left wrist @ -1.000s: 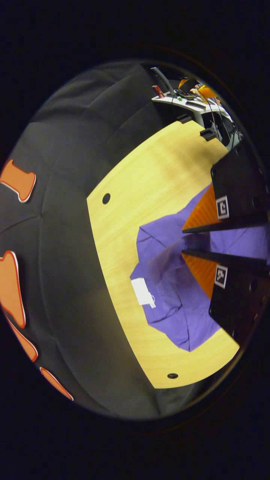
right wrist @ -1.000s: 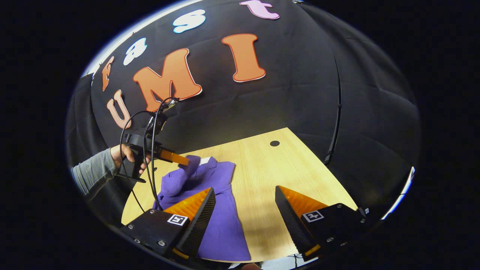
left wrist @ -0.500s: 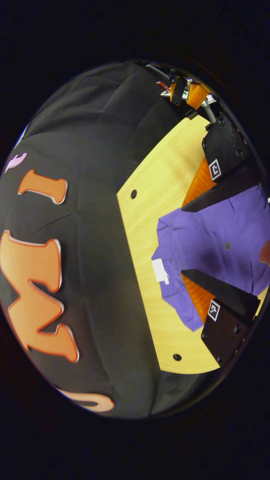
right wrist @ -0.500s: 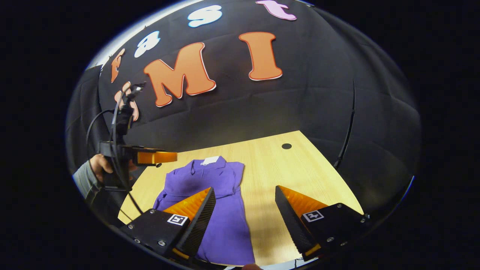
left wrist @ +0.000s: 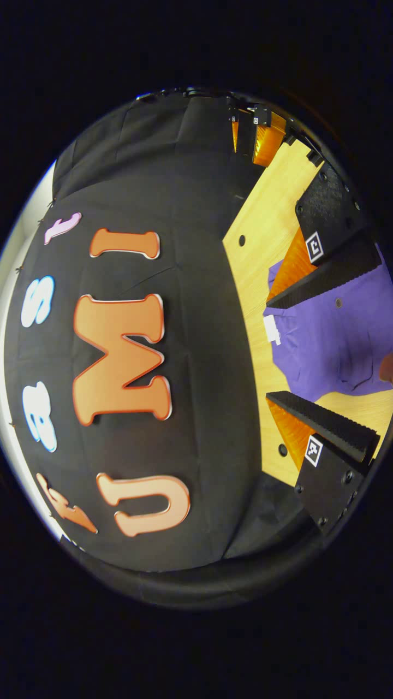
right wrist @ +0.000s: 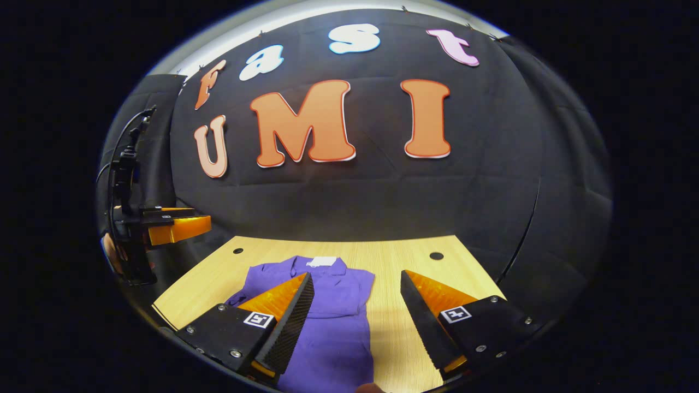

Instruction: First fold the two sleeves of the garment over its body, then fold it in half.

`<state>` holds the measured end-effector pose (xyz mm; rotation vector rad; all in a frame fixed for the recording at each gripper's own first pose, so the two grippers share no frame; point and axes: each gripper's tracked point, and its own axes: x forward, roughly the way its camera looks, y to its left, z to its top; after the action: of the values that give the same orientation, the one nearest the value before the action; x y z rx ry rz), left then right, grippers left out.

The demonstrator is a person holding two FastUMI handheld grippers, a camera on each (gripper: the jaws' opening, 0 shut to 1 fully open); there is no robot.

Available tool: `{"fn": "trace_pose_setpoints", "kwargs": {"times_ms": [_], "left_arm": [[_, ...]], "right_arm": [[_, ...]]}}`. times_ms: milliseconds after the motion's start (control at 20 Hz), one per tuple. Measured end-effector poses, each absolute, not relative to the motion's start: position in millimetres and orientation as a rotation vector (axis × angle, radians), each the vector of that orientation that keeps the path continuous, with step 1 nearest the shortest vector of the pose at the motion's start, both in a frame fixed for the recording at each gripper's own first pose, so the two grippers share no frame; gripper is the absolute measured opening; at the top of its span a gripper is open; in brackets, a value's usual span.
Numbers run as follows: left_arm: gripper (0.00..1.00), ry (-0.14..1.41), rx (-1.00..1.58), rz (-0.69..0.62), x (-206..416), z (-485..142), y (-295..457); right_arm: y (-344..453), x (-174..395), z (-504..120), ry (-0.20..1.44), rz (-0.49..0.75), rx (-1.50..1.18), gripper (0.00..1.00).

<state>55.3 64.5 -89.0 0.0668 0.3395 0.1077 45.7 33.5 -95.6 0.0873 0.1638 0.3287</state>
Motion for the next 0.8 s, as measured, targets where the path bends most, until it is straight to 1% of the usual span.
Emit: {"fn": "trace_pose_setpoints", "kwargs": {"times_ms": [200,300,350,550,600,650,800], "left_arm": [[0.98,0.162,0.127,0.180,20,-55,79],[0.96,0.127,0.132,0.206,2,-50,82],[0.96,0.134,0.133,0.225,-11,-56,85],[0.96,0.268,0.095,0.262,-43,-109,97],[0.98,0.324,0.079,0.267,-53,-127,98],[0.96,0.368,0.068,0.278,-62,-143,103],[0.96,0.539,0.024,0.288,-90,-194,109]], "right_arm": [[45,42,-85,0.083,0.352,0.042,0.95],[47,38,-106,0.132,0.360,0.015,0.94],[45,35,-119,0.172,0.358,0.004,0.95],[35,14,-181,0.358,0.363,-0.031,0.95],[32,7,-197,0.407,0.367,-0.036,0.95],[31,0,-214,0.459,0.366,-0.041,0.95],[28,-20,-258,0.609,0.370,-0.022,0.95]]}}
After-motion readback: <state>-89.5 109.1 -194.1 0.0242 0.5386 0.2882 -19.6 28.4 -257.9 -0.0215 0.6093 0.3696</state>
